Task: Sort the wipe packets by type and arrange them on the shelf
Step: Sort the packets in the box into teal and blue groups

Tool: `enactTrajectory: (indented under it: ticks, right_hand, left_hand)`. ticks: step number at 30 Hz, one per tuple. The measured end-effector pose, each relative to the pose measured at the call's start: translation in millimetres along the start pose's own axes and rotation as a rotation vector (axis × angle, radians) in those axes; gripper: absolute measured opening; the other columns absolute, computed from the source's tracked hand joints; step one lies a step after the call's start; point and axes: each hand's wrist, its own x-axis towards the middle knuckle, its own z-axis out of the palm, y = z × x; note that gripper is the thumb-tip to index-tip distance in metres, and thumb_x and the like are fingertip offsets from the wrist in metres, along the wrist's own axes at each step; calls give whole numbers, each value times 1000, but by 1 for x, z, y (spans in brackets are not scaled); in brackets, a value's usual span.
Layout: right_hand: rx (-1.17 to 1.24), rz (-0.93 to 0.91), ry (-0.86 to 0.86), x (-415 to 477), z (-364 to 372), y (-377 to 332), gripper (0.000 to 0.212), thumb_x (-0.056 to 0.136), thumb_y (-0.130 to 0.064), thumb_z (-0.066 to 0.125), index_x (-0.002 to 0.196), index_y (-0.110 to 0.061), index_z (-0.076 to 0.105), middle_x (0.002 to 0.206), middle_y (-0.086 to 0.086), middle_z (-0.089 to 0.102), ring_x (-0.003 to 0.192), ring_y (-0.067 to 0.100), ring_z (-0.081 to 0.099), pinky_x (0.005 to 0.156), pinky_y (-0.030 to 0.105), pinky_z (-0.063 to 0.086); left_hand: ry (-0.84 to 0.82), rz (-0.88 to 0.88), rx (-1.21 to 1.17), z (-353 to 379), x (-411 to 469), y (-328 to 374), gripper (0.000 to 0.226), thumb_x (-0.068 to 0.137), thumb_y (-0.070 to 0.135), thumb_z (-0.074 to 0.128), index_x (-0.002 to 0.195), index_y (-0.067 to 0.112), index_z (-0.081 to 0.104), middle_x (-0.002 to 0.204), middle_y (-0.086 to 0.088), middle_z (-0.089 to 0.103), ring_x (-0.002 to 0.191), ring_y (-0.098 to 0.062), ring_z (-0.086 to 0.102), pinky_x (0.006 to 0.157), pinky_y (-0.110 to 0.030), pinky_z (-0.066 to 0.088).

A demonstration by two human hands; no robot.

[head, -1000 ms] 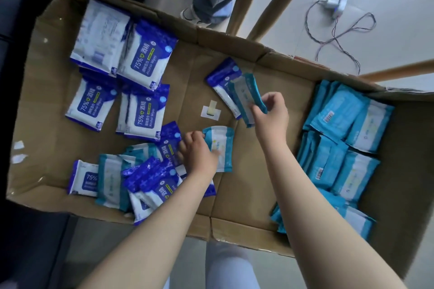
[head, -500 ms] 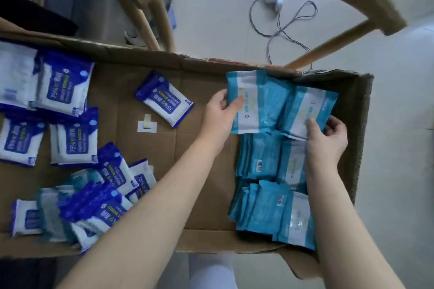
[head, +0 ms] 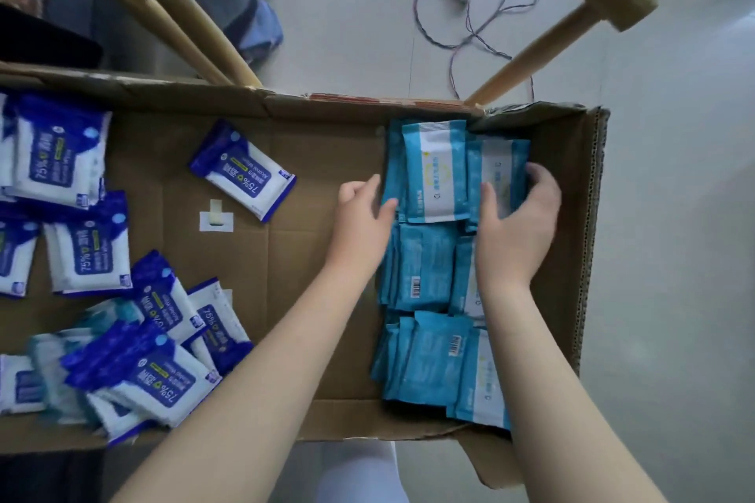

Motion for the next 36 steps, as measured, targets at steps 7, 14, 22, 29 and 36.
enactTrajectory:
  ticks: [7,14,22,29,36]
  right_hand:
    - [7,-261,-420,-54,65,-68,41,94,-28,67,129,-9,58,127,5,61,121,19,53,99,13,28]
    - [-225,-317,-744,-90,175,-122,64,95,-41,62,148,-13,40,151,6,43,138,22,40,111,37,36]
    - [-337,-189,-520,-118,202,-127,46,84,-25,76,120,-10,52,123,10,55,116,30,49,90,35,39]
    - [-92,229,-584,-146,181,-106,19,85,-19,74,100,-14,64,103,7,70,96,26,66,76,32,47]
    - [348,555,-498,-172,136,-106,10,93,-11,65,103,-12,69,104,9,73,77,14,67,69,21,54]
  left_hand:
    - [160,-146,189,-144,-24,-104,31,94,22,64,125,20,63,126,-2,49,118,-17,51,96,-23,36]
    - [-59,-221,525,-198,-53,-189,52,77,51,75,122,28,62,140,7,40,132,-20,31,108,-42,30]
    - [-4,-105,633,-169,-65,-207,34,82,43,72,108,28,57,152,-1,20,143,-25,10,115,-46,14]
    - [-192,151,610,-175,-64,-193,11,97,25,54,102,23,64,136,6,49,143,-21,22,110,-34,11]
    - [147,-138,-319,-232,-99,-187,14,95,19,62,90,24,50,86,5,63,81,-16,63,74,-37,52]
